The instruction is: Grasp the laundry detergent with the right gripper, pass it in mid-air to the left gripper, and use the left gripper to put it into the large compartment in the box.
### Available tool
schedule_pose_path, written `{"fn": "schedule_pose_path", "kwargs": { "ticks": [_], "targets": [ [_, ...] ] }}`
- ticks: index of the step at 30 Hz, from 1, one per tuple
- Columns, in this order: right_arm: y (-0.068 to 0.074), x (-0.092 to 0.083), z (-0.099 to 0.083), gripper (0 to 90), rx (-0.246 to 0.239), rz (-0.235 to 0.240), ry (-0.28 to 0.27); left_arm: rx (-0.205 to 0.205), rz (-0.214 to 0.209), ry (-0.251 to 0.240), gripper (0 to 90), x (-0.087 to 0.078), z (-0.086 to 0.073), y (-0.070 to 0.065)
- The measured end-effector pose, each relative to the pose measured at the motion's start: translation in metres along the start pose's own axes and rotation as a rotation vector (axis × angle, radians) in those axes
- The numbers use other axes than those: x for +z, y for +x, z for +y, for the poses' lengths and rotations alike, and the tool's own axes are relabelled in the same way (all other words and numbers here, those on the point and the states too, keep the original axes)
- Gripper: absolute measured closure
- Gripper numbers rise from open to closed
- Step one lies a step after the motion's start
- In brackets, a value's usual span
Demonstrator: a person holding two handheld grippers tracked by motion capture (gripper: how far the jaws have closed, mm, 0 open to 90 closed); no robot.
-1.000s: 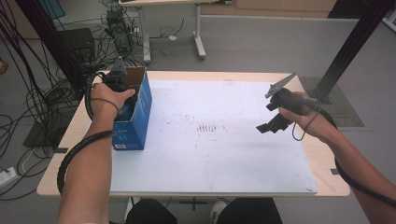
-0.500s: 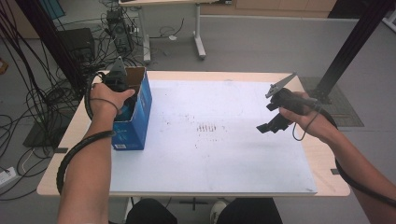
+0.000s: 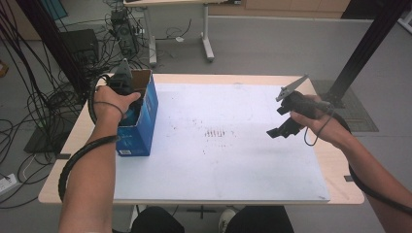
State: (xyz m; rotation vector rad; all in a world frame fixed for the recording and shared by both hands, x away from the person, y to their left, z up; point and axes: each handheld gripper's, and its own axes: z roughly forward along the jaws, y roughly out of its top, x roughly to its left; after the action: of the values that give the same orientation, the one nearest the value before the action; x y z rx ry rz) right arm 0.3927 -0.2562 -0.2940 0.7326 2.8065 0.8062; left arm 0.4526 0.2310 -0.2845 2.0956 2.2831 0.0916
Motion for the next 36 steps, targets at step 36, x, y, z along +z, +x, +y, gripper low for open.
{"fn": "schedule_pose_path", "kwargs": {
  "ticks": [36],
  "targets": [
    [0.004, 0.002, 0.008, 0.5, -0.017, 0.007, -0.013, 0.054, 0.051, -0.040, 25.8, -0.037, -0.004, -0.007]
  ]
}}
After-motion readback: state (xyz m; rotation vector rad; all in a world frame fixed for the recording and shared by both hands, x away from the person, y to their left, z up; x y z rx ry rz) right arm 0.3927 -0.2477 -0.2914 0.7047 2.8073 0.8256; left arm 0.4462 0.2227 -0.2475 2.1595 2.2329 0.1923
